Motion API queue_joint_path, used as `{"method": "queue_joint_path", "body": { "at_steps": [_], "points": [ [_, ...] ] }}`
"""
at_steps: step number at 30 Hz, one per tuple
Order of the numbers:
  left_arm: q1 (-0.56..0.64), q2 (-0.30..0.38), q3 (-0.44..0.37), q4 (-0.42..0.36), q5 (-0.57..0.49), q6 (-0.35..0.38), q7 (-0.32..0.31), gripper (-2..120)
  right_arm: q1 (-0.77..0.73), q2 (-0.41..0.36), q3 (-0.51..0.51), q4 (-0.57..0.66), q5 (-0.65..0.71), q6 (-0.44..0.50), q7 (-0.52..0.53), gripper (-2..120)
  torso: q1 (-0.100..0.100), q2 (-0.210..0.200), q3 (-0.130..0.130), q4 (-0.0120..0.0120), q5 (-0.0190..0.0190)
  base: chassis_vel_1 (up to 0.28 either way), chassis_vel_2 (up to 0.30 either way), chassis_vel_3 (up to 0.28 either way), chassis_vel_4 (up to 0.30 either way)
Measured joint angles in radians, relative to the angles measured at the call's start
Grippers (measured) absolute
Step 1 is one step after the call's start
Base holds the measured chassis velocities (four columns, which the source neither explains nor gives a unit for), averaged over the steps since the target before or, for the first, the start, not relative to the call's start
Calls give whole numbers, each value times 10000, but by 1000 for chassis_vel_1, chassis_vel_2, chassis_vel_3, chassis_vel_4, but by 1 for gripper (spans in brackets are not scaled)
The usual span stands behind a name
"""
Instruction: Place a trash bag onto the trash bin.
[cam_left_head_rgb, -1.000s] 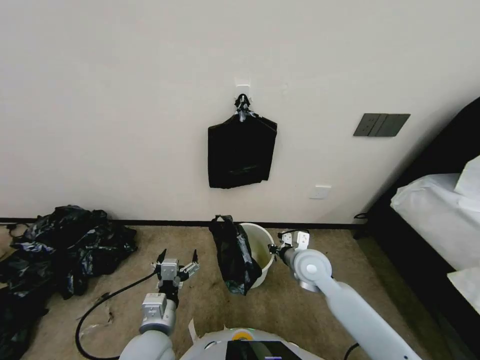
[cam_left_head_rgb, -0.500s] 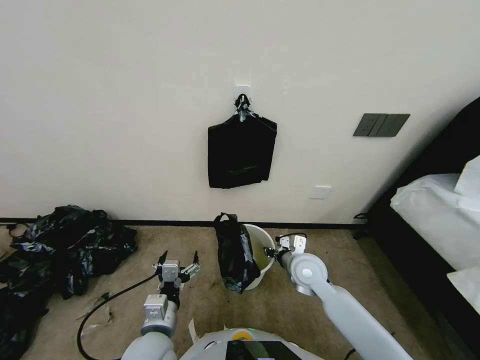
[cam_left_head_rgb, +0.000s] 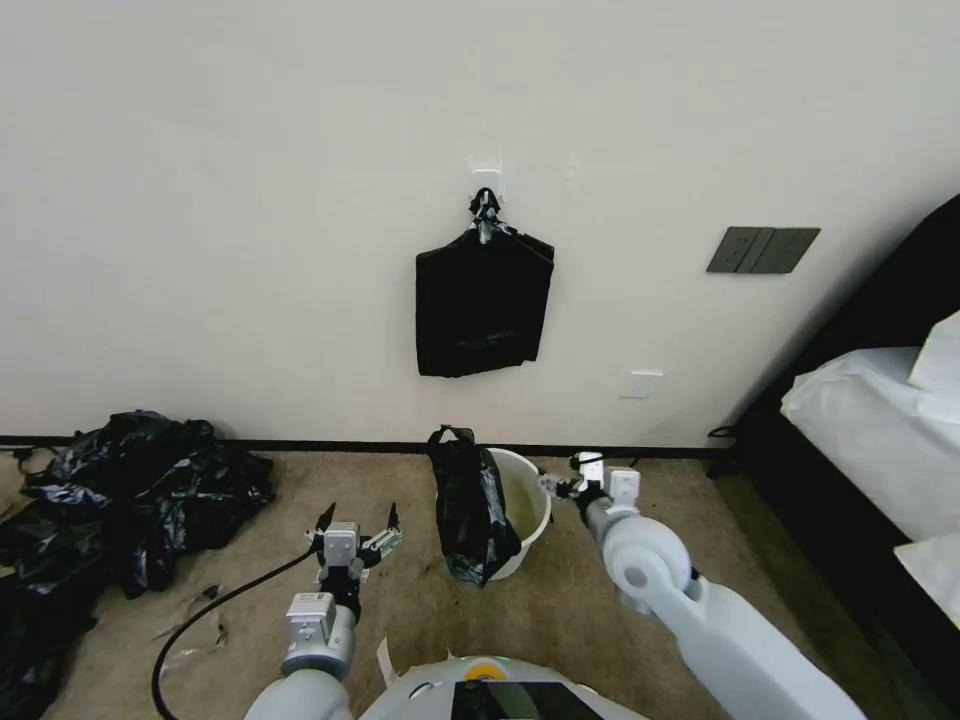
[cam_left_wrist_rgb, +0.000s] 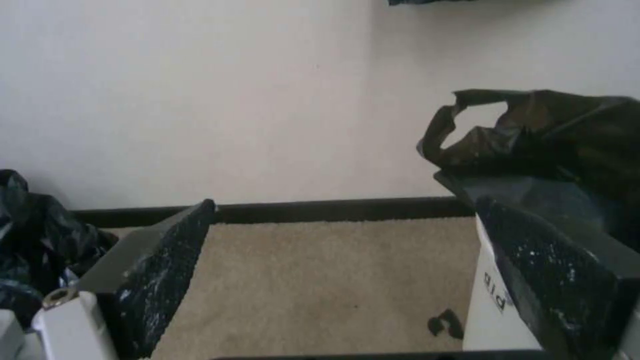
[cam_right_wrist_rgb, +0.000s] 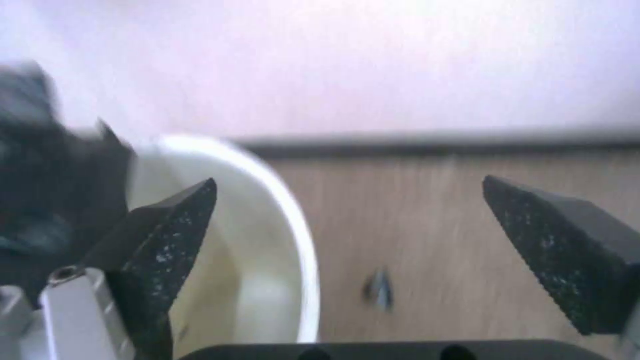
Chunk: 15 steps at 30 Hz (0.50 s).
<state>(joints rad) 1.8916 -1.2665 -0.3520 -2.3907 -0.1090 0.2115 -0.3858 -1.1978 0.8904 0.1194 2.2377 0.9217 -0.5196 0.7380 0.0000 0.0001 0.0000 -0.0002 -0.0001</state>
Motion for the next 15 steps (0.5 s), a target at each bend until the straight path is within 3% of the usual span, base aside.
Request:
{"method": "queue_joint_path", "body": {
  "at_steps": [3, 6, 10, 15],
  "points": [
    [-65, -23, 48, 120, 0, -1, 0, 100, -279, -316, 56, 680, -842, 320, -940, 100, 0, 0, 0, 0, 2, 0, 0, 0, 0],
    [-125, -23, 81, 180, -12, 0, -1, 100, -333, -498, -54, 1091, -807, 336, -1500, 100, 0, 0, 1, 1, 0, 0, 0, 0, 0],
    [-350, 6, 187, 289, -48, 35, -2, 100, 122, -590, -911, 1467, 306, -237, -2179, 100, 0, 0, 1, 3, -1, 0, 0, 0, 0],
    [-487, 98, 266, 397, -74, 59, 15, 100, 910, -209, -1560, 854, 1652, -810, -2067, 96, 0, -1, 1, 4, 2, 0, 0, 0, 0]
  ]
}}
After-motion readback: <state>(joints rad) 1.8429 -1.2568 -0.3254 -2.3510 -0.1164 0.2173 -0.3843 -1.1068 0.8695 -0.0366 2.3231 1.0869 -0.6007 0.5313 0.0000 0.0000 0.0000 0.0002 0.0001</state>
